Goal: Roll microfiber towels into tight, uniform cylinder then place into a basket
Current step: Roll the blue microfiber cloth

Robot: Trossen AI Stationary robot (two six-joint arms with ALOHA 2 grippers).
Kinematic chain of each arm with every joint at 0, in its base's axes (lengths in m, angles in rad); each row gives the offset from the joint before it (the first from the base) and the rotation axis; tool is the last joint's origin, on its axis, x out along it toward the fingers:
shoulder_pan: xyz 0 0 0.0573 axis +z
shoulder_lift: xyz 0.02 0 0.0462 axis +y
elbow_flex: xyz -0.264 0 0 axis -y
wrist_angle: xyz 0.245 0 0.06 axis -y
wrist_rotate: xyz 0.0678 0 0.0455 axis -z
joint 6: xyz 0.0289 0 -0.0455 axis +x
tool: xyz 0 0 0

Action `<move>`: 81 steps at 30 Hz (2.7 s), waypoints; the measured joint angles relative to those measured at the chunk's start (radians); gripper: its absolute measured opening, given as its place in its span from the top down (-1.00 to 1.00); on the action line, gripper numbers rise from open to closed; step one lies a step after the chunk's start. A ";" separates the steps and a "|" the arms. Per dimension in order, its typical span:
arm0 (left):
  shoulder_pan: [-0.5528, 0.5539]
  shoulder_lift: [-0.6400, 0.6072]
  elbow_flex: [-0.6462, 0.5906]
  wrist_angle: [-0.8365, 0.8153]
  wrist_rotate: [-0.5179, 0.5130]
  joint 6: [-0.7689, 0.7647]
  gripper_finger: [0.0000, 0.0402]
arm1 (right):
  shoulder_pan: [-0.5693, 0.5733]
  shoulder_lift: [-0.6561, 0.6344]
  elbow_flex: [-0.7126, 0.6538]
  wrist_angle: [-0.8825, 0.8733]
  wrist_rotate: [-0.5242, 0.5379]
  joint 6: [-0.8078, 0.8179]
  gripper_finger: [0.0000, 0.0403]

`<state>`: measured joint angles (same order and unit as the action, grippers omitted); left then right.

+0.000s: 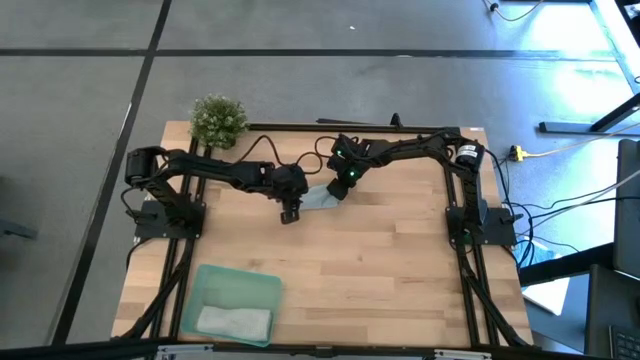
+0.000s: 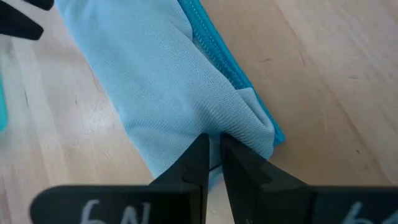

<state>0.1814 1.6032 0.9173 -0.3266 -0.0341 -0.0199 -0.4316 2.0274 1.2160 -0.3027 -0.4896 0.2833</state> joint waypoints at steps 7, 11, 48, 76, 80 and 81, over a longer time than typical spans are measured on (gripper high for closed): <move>0.027 0.000 0.000 -0.006 -0.001 0.088 0.33 | 0.000 0.000 0.000 0.002 0.000 -0.001 0.77; 0.037 0.000 0.000 -0.006 -0.001 0.106 -0.05 | 0.000 0.000 0.000 0.005 0.000 -0.001 0.77; 0.089 0.209 0.002 0.157 0.098 0.185 -0.98 | 0.000 0.001 -0.001 0.067 0.002 0.000 0.77; 0.024 0.212 0.001 0.138 0.032 0.167 0.12 | 0.002 0.001 0.000 0.068 -0.001 -0.001 0.77; 0.024 0.212 0.002 0.129 0.035 0.170 0.39 | 0.001 0.001 0.000 0.067 -0.001 0.000 0.77; 0.024 0.212 0.002 0.126 0.034 0.172 0.45 | 0.001 0.001 0.000 0.067 -0.001 -0.001 0.77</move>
<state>0.2050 1.8156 0.9192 -0.2006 -0.0001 0.1517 -0.4305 2.0281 1.2160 -0.2356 -0.4904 0.2821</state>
